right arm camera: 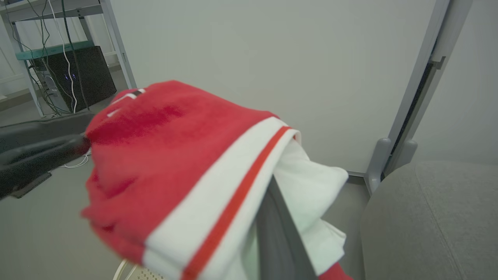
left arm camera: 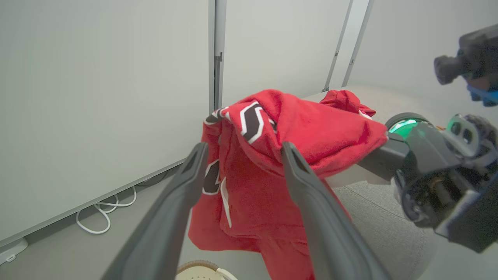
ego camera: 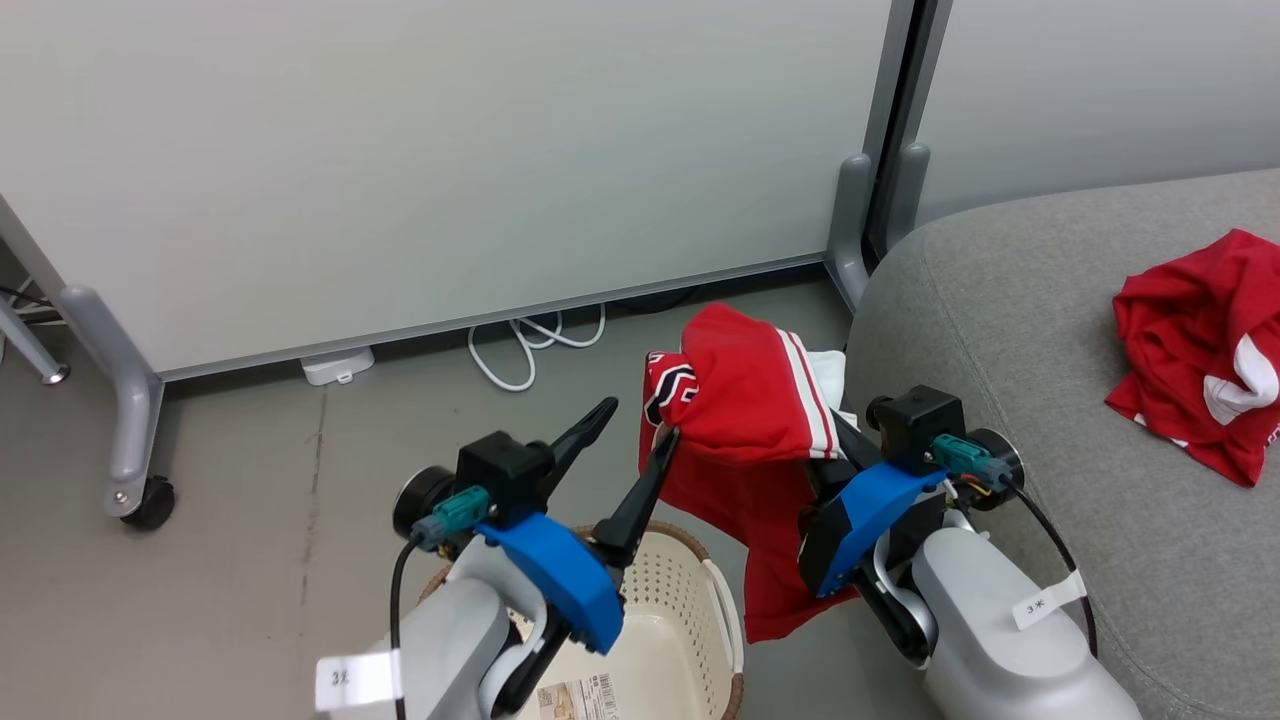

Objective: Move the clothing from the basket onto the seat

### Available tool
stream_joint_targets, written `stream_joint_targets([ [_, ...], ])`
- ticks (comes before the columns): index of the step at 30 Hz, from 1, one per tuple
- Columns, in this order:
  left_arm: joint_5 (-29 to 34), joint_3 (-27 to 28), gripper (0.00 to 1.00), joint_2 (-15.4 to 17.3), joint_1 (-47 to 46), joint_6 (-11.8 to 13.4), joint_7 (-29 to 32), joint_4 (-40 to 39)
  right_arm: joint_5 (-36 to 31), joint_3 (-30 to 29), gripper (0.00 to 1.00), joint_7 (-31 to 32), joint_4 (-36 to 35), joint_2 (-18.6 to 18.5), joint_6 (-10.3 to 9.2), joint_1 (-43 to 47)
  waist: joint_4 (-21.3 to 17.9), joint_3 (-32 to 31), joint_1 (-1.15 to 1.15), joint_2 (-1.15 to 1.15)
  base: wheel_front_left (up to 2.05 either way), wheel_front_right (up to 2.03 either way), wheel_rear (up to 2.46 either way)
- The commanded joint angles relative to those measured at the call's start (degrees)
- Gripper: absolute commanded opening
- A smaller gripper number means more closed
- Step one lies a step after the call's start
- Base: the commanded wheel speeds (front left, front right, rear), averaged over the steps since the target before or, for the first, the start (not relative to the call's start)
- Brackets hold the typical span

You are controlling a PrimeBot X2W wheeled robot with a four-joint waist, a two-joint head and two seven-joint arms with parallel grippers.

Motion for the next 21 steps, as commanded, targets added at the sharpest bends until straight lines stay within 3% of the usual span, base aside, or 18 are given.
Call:
stream_joint_targets([
  [1,1.61,1.79,1.00,0.81,2.61,0.20,-0.16,-1.61,-0.29,-0.22,0.00,-0.25,-0.37,-0.05,0.01,0.70,0.08,-0.01,0.00,0.00,0.00,0.00,0.00],
  [11,9.55,13.23,1.00,2.66,14.62,0.37,-0.16,-10.75,-1.07,-0.90,0.00,-0.24,-0.30,-0.05,0.01,1.22,0.35,-0.38,0.00,0.00,0.00,0.00,0.00],
  [21,15.59,23.40,1.00,0.91,24.65,0.20,-0.16,-16.25,-1.90,-2.13,0.00,-0.24,-0.64,-0.05,0.01,1.64,0.19,-0.75,0.00,0.00,0.00,0.00,0.00],
])
